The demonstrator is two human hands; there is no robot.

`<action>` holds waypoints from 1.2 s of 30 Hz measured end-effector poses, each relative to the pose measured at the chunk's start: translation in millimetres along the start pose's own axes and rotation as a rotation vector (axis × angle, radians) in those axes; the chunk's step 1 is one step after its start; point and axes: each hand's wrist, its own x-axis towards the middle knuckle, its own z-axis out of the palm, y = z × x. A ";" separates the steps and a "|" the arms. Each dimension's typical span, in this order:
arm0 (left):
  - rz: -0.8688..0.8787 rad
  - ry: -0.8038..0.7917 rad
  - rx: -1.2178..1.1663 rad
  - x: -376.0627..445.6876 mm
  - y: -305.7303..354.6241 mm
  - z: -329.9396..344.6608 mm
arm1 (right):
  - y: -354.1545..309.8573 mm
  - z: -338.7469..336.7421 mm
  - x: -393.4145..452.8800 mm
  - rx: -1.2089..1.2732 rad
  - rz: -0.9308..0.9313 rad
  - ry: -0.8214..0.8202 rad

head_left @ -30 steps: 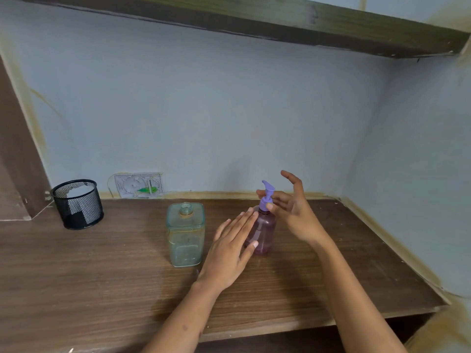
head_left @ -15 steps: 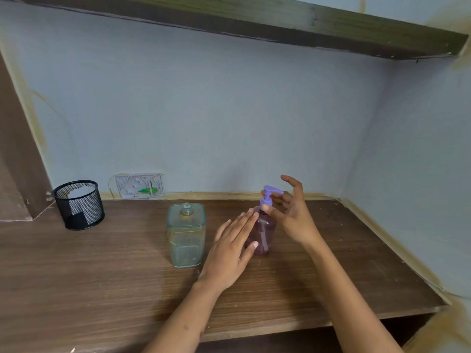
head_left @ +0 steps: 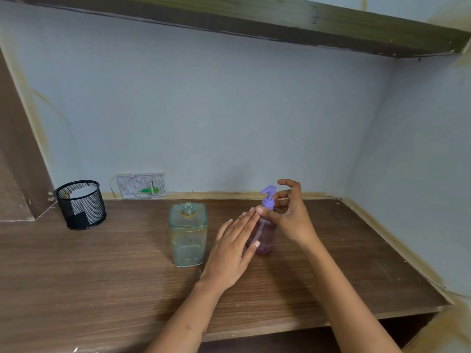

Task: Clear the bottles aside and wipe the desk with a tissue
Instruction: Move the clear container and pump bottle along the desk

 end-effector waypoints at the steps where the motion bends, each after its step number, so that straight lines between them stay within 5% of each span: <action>1: -0.001 -0.002 -0.002 0.0 0.1 0.0 | 0.7 -1.6 -0.9 0.026 -0.006 -0.036; 7: -0.001 0.014 -0.018 -0.3 0.6 0.6 | -0.8 -17.0 -0.2 0.241 -0.014 -0.213; 18: -0.001 -0.003 -0.009 0.0 1.5 -0.9 | -1.4 -3.9 3.6 0.030 0.013 0.012; 25: -0.001 -0.002 -0.019 0.1 0.8 -0.3 | -0.7 -15.8 2.1 0.187 0.008 -0.210; 36: 0.006 0.019 -0.035 0.7 -0.3 0.8 | -0.5 -1.2 4.7 0.029 0.015 0.012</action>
